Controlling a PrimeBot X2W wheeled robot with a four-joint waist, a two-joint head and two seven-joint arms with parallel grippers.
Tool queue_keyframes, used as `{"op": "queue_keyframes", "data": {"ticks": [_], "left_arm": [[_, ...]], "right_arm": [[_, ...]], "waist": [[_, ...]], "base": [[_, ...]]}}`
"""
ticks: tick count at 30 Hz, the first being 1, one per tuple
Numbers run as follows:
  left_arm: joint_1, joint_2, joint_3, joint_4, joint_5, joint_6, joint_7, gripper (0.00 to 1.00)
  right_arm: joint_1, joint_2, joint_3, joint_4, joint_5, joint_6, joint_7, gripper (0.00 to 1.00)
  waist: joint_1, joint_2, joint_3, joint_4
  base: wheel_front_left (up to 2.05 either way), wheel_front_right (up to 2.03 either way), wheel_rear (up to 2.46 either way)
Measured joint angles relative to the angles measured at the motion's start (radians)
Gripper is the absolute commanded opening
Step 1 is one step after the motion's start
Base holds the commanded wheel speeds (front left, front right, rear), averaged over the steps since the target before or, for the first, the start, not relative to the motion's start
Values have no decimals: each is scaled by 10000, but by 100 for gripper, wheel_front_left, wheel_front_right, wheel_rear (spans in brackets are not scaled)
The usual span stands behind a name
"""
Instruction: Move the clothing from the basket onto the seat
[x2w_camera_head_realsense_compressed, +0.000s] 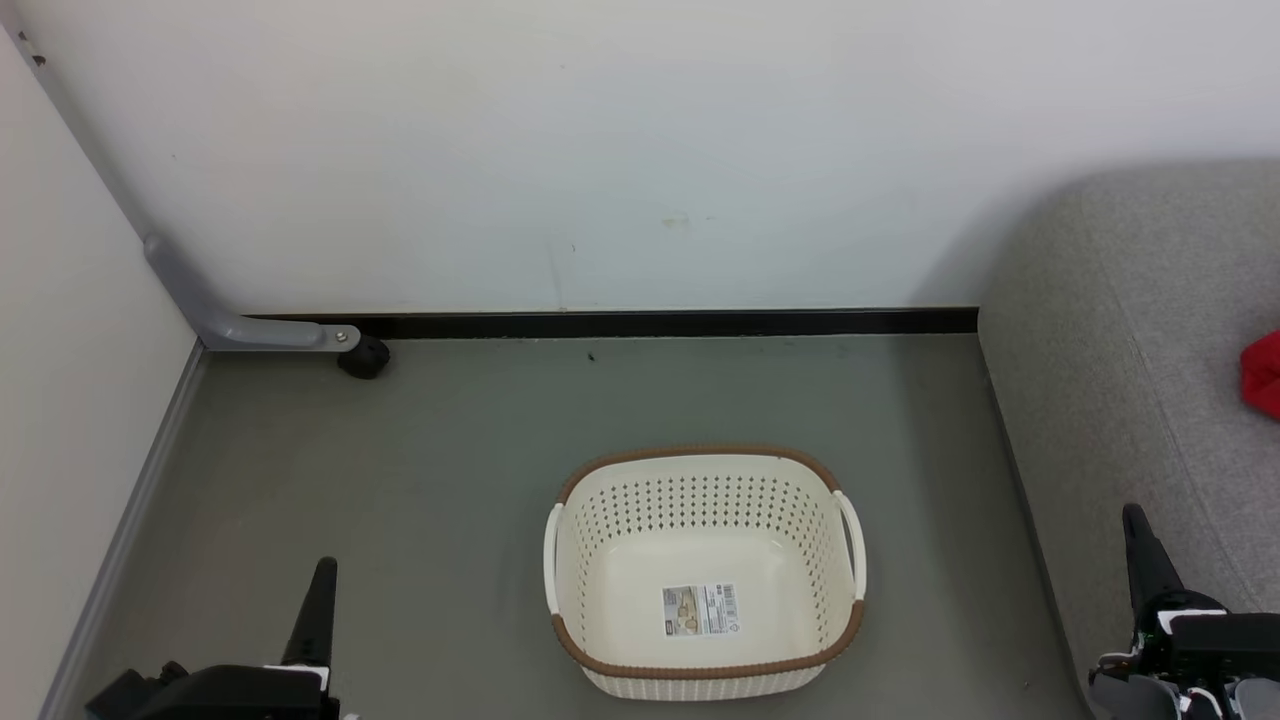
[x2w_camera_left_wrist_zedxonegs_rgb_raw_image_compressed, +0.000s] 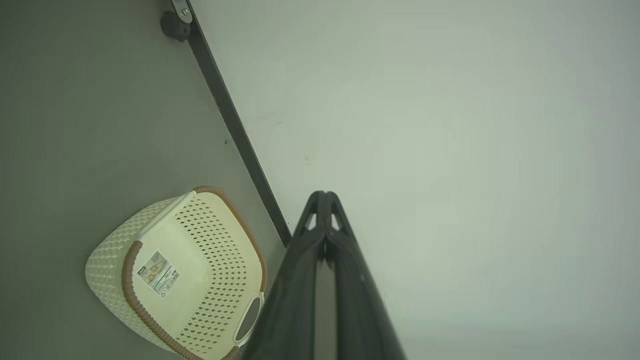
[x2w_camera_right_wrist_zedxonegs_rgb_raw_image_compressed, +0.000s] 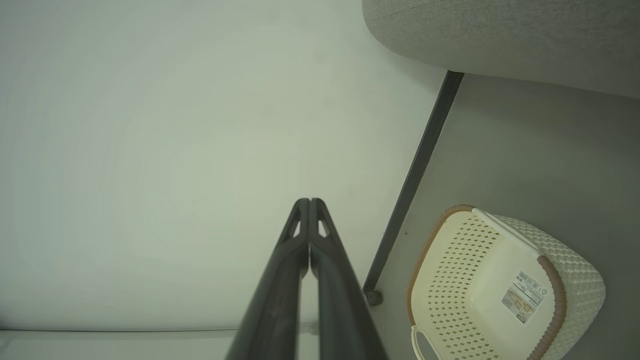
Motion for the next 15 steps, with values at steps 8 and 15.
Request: {"op": "queue_keyframes", "data": {"ticks": [8,15], "left_arm": [[-3,-17,190,-247,-1097,-174,238,0],[-12,-25,360,-443,-1847,-336,485,0]], "right_arm": [[0,69,-144,-234,1014,0,270,0],[1,117,-268,-424,1848,0,504,0]], "waist": [[0,0,45,-78],[0,0,82,-140]], "base": [[0,0,0],[0,0,0]]}}
